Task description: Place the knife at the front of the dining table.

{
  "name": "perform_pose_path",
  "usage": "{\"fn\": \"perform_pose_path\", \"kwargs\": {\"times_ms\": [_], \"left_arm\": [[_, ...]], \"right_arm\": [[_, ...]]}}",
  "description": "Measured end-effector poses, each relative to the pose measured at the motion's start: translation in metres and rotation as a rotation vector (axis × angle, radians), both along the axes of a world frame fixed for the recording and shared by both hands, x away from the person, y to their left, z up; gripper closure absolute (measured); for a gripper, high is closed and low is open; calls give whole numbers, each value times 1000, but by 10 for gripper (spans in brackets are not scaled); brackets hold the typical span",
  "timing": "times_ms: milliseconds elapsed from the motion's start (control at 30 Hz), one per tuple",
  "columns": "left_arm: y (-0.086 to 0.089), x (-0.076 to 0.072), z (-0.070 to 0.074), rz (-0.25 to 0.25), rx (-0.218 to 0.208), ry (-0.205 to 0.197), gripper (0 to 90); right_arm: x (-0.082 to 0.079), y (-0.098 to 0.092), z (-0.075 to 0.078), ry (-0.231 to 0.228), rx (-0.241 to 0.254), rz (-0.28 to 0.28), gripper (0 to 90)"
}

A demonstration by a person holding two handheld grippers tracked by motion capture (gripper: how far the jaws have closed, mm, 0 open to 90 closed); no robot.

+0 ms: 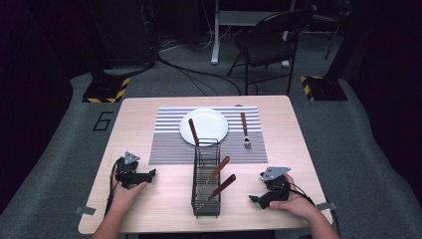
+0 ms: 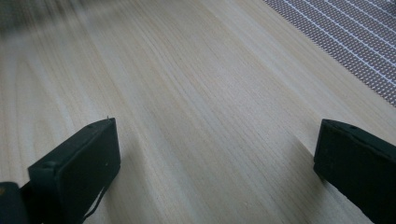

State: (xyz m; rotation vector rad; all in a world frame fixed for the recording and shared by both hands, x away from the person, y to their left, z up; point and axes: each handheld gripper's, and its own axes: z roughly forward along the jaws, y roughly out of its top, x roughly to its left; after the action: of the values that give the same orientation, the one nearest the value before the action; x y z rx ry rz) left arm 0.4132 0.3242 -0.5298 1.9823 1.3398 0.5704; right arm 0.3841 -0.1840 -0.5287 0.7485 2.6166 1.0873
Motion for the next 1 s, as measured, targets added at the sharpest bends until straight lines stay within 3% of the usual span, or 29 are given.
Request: {"fn": "perform_pose_path", "kwargs": {"times_ms": [833, 933, 1000], "left_arm": [[-2, 0, 0, 9, -3, -4, 81], [-2, -1, 0, 9, -5, -6, 91], [-1, -1, 2, 0, -3, -5, 156]], "right_arm": [[0, 0, 0, 0, -1, 1, 0], [0, 0, 0, 0, 0, 1, 0], [0, 0, 0, 0, 0, 1, 0]]}}
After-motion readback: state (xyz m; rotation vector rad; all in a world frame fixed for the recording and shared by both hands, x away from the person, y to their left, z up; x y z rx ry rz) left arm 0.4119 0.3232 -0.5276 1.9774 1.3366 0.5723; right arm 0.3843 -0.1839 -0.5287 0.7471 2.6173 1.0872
